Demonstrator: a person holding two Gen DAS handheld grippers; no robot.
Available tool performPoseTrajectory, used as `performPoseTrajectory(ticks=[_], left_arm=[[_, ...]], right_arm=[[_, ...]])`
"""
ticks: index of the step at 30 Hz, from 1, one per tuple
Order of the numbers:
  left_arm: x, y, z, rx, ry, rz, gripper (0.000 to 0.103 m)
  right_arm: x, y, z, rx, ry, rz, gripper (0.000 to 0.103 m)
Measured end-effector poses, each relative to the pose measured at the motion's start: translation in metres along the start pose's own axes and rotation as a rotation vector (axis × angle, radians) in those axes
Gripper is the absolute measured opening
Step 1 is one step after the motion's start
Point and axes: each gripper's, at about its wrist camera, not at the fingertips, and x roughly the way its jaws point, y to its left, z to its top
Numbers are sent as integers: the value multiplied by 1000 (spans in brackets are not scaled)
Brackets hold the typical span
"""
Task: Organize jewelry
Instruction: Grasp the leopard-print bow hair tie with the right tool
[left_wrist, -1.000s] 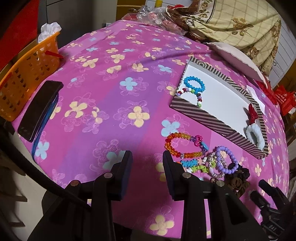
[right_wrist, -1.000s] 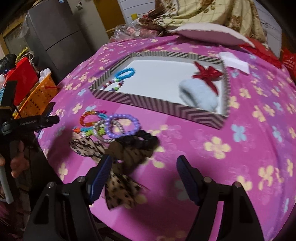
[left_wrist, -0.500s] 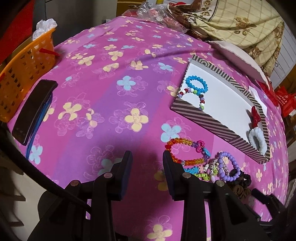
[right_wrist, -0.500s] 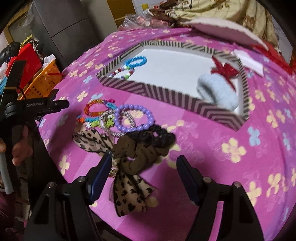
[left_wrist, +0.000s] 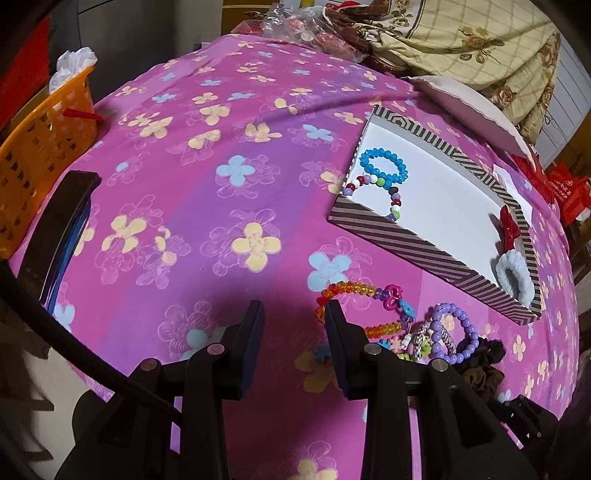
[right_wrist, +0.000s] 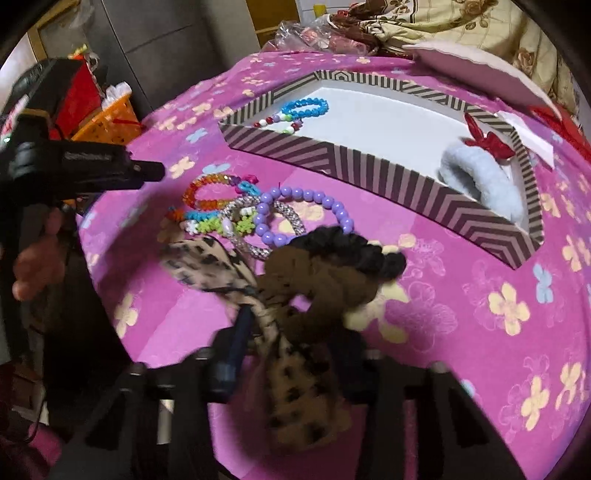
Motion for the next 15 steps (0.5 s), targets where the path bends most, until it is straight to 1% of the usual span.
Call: performPoseTrajectory(ticks=[3,7,10,14,15], left_arm=[[6,-2,4,3,9,-20,49],[17,-7,10,22,24,-41,52],[28,-11,12,51,45,-20,53],[40,-18,7,93,84,8,53],[40,-21,5,110,70,23,53]], right_arm=[[-8,-7,-5,5,-13,-4,26],[-16,-23,-13,36,-4,-6,26],[-21,-31,-17,59,-1,0,26],[-22,-37,-19,74,-5,7,26],[-22,-38,-19,78,-6,11,26]])
